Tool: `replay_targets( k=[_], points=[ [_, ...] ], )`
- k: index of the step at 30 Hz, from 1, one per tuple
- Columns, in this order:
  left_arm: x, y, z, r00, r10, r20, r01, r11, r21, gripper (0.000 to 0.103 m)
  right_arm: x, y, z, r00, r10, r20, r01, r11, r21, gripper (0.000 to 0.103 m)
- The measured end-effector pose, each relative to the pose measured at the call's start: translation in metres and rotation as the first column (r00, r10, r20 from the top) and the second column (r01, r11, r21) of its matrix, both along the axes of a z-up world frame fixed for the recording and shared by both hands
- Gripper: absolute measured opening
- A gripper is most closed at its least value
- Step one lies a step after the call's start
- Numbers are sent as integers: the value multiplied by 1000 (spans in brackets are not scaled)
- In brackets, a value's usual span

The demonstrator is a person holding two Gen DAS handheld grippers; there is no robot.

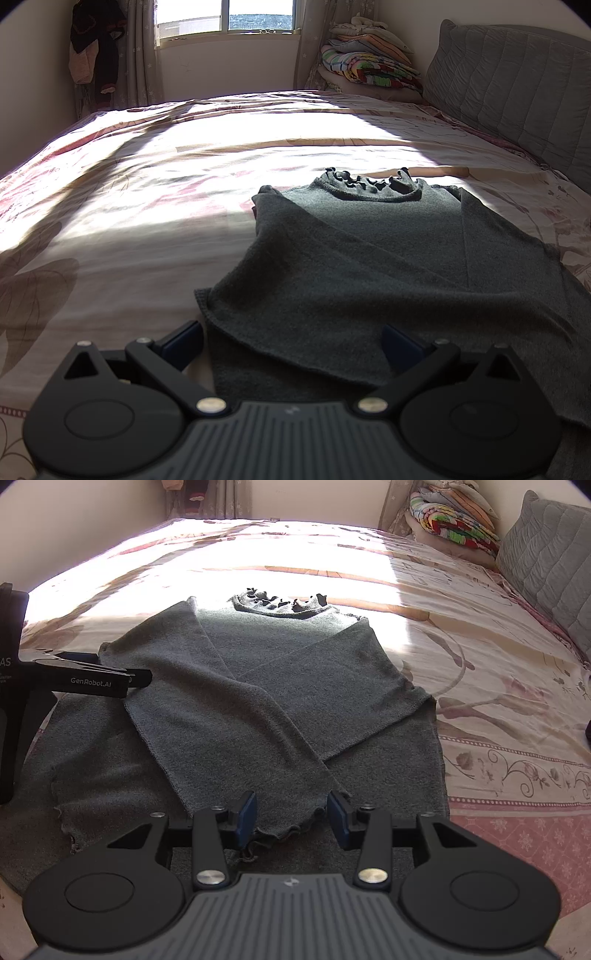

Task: Fold clothes

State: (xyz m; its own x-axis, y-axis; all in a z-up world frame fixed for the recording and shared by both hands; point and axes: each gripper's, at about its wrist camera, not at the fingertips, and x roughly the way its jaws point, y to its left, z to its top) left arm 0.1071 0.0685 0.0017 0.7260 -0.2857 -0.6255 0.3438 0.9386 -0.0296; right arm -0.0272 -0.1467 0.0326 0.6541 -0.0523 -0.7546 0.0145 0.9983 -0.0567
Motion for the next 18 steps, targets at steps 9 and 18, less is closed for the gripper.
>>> replay_targets(
  k=[9,18],
  points=[
    [0,0,0,1000,-1,0,1,1000,0,103,20,-11,-8,1000,-27,8,26,999,48,46],
    [1,1,0,1000,-2,-1,2,1000,0,103,42,-22,-13,999,-31,34,26,990,138,49]
  ],
)
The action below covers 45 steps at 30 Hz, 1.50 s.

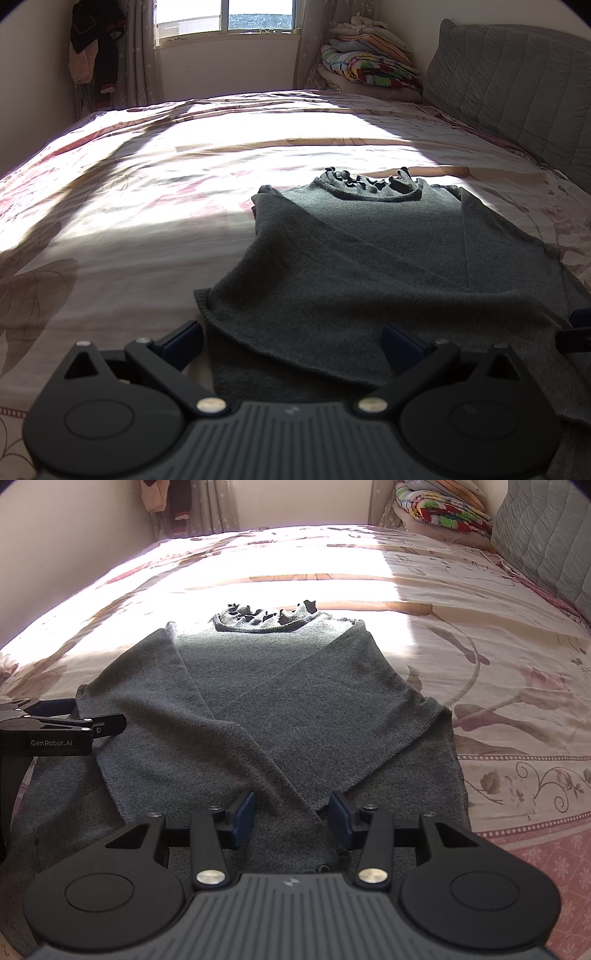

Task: Fold clothes

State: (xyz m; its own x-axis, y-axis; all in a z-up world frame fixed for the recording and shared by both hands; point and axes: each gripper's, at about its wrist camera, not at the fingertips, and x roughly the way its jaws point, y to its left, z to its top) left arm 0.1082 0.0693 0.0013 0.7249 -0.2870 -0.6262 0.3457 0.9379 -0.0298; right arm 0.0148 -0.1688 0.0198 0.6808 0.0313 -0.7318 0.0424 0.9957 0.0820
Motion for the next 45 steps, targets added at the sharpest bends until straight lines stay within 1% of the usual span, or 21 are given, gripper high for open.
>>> replay_targets(
  k=[2,9,13,15,17,19,21,24,26,30,32,33,34,36,38,41,43,45],
  points=[
    [1,0,0,1000,-1,0,1,1000,-1,103,1,-4,-1,1000,-4,7,4,1000,22,52],
    [0,-1,0,1000,0,0,0,1000,0,103,6,-16,0,1000,-23,15,22,996,86,53],
    [1,-1,0,1000,0,-4,0,1000,-5,103,9,-24,3,999,-49,13,46,987,154,54],
    [0,-3,2,1000,5,-5,-5,1000,6,103,9,-30,5,998,-66,12,63,981,185,54],
    [0,-3,3,1000,11,-12,-11,1000,6,103,9,-34,6,996,-88,11,85,978,193,54],
    [0,-2,7,1000,7,-23,-7,1000,-13,103,9,-38,7,994,-112,6,108,974,198,54],
    [-2,1,14,1000,19,-11,-20,999,-41,103,8,-41,7,992,-129,6,125,970,210,54],
    [-2,9,27,997,83,-5,-83,992,-93,103,7,-42,7,991,-137,5,132,961,245,54],
    [-1,15,31,993,113,-14,-114,985,-132,103,7,-42,6,991,-135,2,129,954,271,54],
    [0,17,34,990,135,-32,-138,984,-117,103,8,-34,3,993,-120,-1,116,961,253,53],
    [-1,17,34,991,133,-27,-135,988,-79,103,8,-32,1,993,-119,1,116,964,241,53],
    [-1,17,34,991,133,-32,-135,988,-70,103,8,-30,0,993,-120,8,115,967,227,52],
    [0,18,34,990,135,-41,-137,988,-65,103,8,-28,0,993,-117,14,111,972,209,48],
    [1,22,34,988,141,-60,-145,987,-72,103,9,-24,1,995,-99,18,94,981,170,39],
    [2,26,34,985,156,-77,-162,984,-81,103,9,-20,1,997,-72,11,70,988,136,22],
    [4,30,33,980,170,-101,-179,980,-88,103,9,-15,3,999,-40,-7,41,996,80,10],
    [5,31,33,977,183,-114,-192,978,-79,103,8,-15,5,999,-41,-28,43,997,63,5],
    [5,30,32,973,195,-120,-203,977,-57,102,8,-16,6,998,-46,-50,48,998,46,4]
  ],
)
